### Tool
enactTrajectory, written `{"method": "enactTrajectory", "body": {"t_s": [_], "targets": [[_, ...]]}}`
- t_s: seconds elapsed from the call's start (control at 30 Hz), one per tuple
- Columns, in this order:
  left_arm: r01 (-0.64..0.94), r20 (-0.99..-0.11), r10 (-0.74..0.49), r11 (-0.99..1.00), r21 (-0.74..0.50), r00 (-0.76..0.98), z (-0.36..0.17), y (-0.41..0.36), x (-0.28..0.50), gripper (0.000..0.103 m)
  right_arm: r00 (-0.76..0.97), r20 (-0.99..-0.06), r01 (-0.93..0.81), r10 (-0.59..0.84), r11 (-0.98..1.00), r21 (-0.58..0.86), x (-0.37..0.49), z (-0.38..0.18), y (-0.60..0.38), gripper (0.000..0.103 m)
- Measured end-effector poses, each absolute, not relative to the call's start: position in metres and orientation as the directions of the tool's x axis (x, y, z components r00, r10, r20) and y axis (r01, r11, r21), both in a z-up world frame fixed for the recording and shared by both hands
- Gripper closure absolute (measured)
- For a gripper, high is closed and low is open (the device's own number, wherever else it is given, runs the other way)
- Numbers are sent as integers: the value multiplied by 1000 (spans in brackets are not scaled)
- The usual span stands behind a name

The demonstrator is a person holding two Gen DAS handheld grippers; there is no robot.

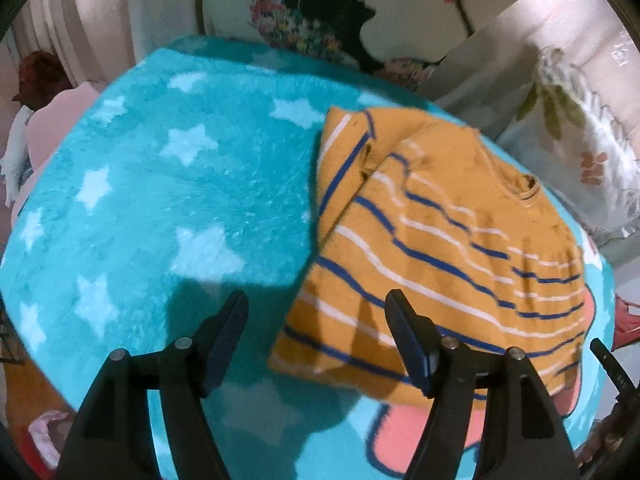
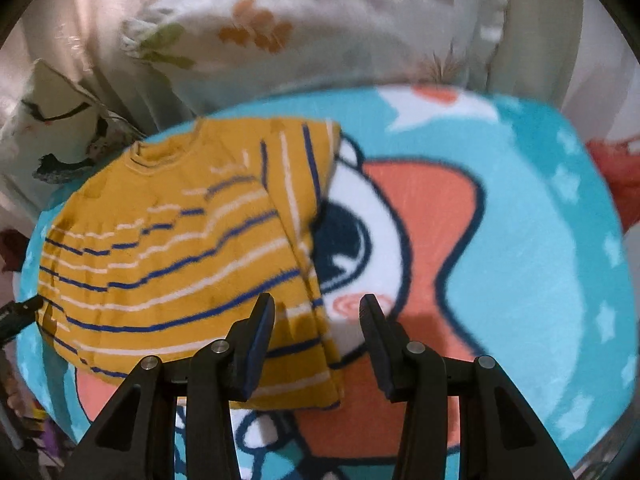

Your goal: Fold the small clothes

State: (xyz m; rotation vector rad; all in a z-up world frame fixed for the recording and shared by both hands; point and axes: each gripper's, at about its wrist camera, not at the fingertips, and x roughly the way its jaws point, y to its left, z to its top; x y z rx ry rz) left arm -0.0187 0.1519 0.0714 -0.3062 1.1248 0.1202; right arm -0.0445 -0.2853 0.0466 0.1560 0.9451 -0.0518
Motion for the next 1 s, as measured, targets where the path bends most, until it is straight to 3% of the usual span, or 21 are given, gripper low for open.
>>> {"method": "enactTrajectory", "body": {"t_s": [0.2,0.57,0.67,0.83,1.0], "targets": [[-242,-883,-18,959,-148,470,93,125,-43,33,640,-767,-43,50,999,29,-46,69,-238,55],[-286,-880,43,952,-107,473,101,106,-80,33,509,-856,-188,86,982,-13,-18,-3,-199,54],[-329,-888,65,939,-100,455,99,110,-91,33,517,-851,-210,96,977,-17,-20,-5,-198,50],[-378,-900,101,923,-74,423,91,115,-109,33,531,-840,-235,115,972,-16,-21,-10,-194,29],[-386,-910,119,921,-48,398,82,120,-116,33,560,-823,-227,95,973,-42,-26,-12,-187,20]]}}
